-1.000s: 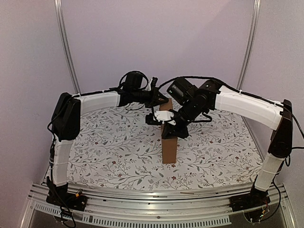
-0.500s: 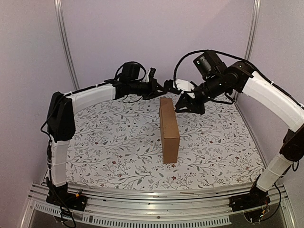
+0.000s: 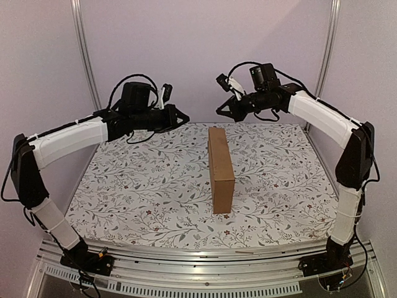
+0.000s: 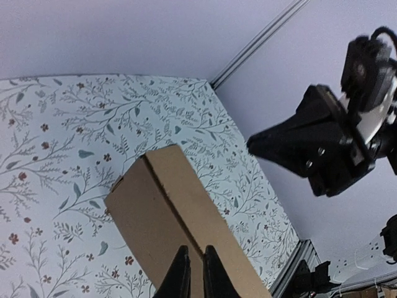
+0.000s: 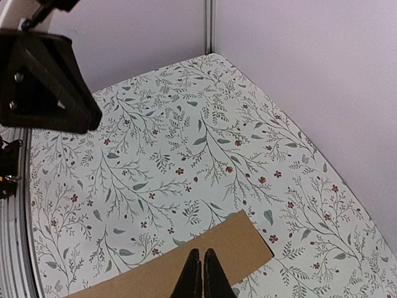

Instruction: Fold the paper box

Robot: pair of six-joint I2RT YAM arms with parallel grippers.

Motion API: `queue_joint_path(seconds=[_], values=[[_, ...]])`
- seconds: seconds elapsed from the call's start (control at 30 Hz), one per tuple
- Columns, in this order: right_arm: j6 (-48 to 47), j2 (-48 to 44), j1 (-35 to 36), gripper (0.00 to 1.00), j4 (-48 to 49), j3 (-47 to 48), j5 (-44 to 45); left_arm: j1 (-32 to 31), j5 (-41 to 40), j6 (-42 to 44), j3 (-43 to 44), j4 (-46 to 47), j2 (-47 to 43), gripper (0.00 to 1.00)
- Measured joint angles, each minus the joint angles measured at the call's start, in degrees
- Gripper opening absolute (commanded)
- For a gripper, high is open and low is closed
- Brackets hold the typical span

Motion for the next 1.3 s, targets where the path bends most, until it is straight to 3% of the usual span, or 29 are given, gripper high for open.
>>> queue_joint_path(seconds=[0.27,0.47,0.87,1.3], values=[[18.3,19.9,-4.4,0.0,8.5,17.1,-11.4,-1.9,-4.3,0.1,-12.7,-6.4,-3.5,0.08],[23.0,26.4,-5.7,0.0,8.5,14.2,-16.2,-2.5,-6.0,0.3,-12.8,-7.4,-8.7,0.08],[19.1,22.6,-6.1,0.0,6.0,11.1,-15.3,-2.7,-7.2,0.3,-12.7,-8.5,-9.2,0.08],[23.5,15.9,-5.2,0.0,10.7,10.0,-20.6,-4.2,-8.2,-0.2,-15.2,-9.1,-9.6,0.07]])
